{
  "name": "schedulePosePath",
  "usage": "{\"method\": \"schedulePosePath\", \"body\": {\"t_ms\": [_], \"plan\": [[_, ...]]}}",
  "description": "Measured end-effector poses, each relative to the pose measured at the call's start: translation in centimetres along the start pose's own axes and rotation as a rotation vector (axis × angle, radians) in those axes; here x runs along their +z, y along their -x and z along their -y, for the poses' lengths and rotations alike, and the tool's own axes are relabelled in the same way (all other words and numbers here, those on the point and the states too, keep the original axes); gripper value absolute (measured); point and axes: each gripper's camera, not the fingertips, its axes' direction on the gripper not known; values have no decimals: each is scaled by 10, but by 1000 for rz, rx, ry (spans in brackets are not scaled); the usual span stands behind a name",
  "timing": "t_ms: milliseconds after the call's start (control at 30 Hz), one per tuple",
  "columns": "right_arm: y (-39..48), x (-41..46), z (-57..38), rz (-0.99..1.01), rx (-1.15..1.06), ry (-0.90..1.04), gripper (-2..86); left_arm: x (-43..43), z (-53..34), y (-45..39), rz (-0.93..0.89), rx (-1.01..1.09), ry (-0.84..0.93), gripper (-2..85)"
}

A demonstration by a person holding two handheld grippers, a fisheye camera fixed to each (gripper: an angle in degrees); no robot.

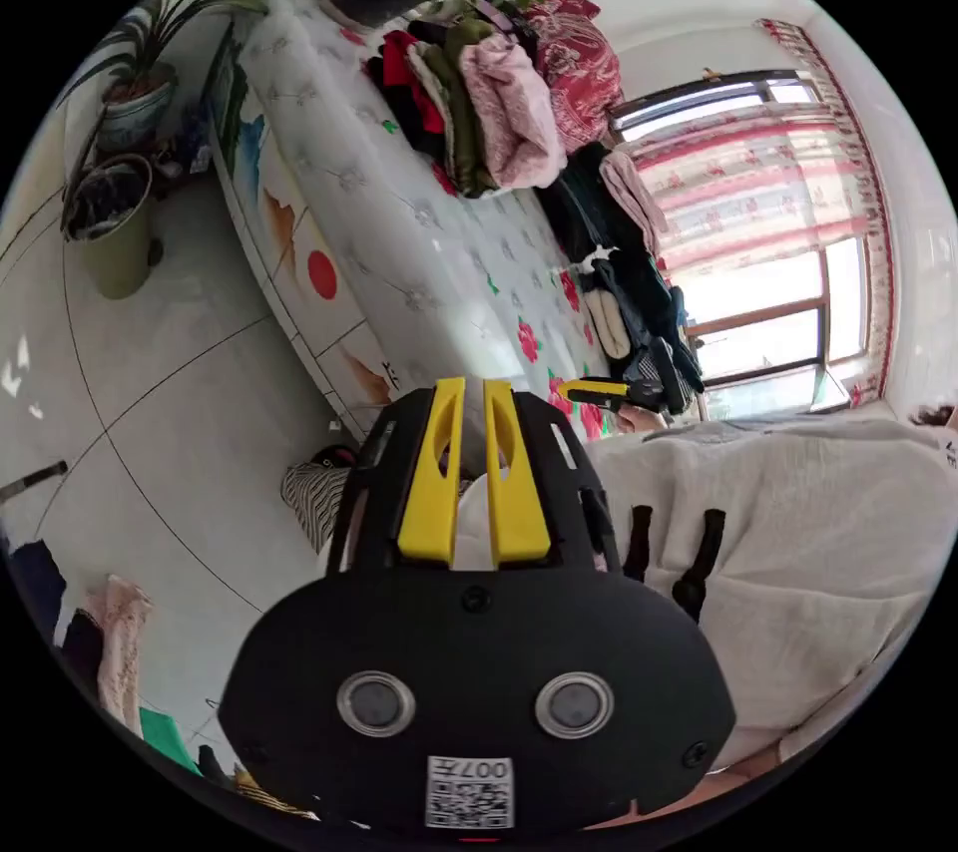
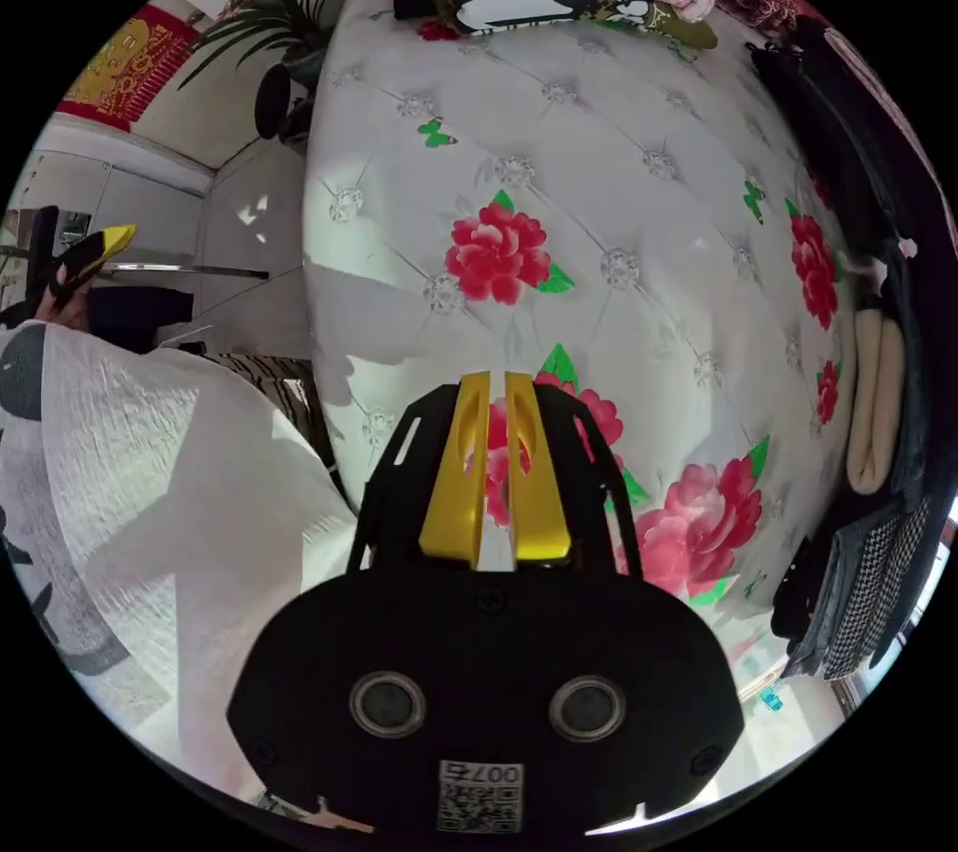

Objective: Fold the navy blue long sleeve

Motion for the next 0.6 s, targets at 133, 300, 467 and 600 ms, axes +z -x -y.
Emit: {"method": "schedulePosePath", "body": {"t_ms": [133, 300, 467, 600], "plan": [[27, 13, -19, -1, -12, -6, 0, -17, -50, -124, -9, 340, 116, -3], [34, 7, -30, -98, -98, -115, -2, -68, -136, -213, -81, 481, 114, -8], [15, -4, -38, -14, 20, -189, 0, -135, -218, -252, -143, 494, 96, -9], [39, -42, -39, 199, -34, -374, 5, -169, -244, -255, -244, 474, 112, -9]]}}
